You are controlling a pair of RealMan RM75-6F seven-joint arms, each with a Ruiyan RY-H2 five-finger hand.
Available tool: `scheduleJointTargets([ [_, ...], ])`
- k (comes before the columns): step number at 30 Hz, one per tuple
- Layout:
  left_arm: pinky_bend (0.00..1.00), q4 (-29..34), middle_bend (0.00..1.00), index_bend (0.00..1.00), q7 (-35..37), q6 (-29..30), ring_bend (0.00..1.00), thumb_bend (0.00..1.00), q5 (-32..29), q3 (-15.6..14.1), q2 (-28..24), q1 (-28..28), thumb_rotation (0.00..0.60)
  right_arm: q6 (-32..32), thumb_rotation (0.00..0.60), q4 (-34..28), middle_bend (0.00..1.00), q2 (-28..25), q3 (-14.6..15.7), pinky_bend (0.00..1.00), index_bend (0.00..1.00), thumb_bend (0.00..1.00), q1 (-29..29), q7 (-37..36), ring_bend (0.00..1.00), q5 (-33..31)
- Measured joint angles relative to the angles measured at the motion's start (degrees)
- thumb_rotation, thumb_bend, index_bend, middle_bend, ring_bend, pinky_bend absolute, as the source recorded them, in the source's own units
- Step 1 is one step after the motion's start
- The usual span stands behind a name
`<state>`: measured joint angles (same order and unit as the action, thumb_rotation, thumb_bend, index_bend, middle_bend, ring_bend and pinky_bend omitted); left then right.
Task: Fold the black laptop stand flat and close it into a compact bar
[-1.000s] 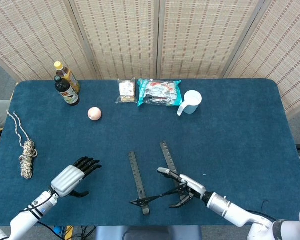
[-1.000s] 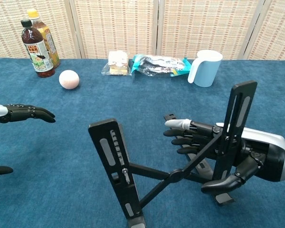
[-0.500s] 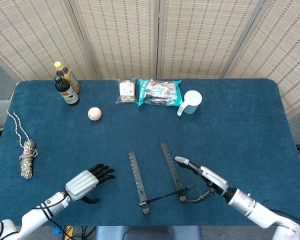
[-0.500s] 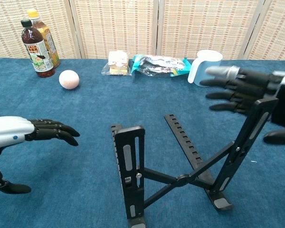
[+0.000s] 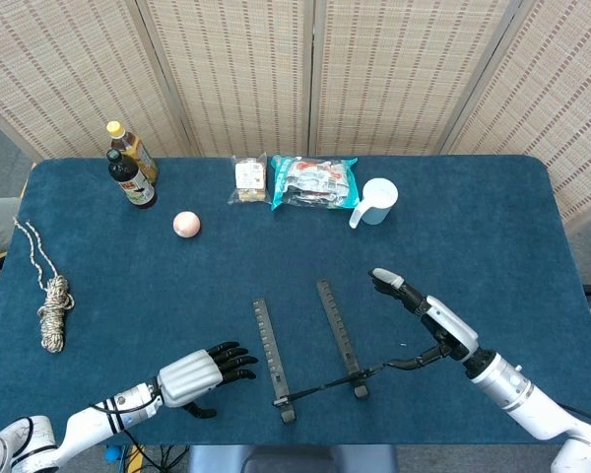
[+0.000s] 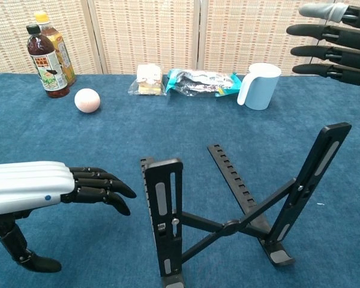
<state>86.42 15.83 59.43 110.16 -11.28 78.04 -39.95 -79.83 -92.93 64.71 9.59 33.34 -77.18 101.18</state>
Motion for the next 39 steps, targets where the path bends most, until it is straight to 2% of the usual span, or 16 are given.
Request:
scheduleJointTargets([
  [4,0.02,0.82,0.05,0.18,3.92,-1.31,0.01,0.17,-0.36,-0.39,0.40,-1.90,0.600,0.50,0.600,0.06,0.04,0.38,-0.33,0.06,0.00,0.00,-0.41,0.03,0.00,-0.27],
  [22,0.02,-1.12,0.05,0.18,10.85,-5.38,0.01,0.17,-2.81,0.03,6.67,-7.80,0.600,1.24,0.600,0.83,0.04,0.57,-1.29,0.06,0.00,0.00,-2.13,-0.38,0.00,-0.94],
  [39,0.02,-0.60,0.05,0.18,10.69,-5.04,0.01,0.17,-3.84,-2.24,7.29,-8.27,0.600,1.57,0.600,1.77,0.04,0.79,-1.81,0.06,0.00,0.00,-3.07,-1.45,0.00,-0.68],
])
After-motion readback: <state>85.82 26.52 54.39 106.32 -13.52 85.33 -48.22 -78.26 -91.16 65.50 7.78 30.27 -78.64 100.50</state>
